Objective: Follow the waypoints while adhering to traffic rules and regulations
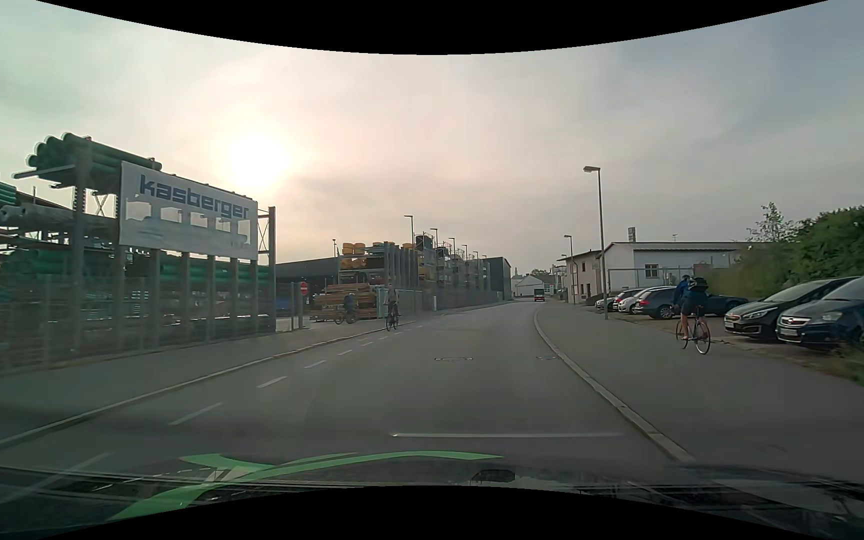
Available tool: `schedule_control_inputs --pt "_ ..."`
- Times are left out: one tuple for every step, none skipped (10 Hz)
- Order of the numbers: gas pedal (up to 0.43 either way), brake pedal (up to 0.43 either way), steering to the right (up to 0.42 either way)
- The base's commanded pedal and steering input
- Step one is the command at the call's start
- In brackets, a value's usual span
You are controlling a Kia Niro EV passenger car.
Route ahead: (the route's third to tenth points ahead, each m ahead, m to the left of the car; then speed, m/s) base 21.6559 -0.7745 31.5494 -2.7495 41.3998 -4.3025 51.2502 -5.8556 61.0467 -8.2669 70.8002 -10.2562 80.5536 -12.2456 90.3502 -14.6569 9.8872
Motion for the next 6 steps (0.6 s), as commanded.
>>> schedule_control_inputs --pt "0.138 0.000 0.028" --pt "0.138 0.000 0.028" --pt "0.138 0.000 0.029" --pt "0.138 0.000 0.028" --pt "0.138 0.000 0.028" --pt "0.138 0.000 0.028"
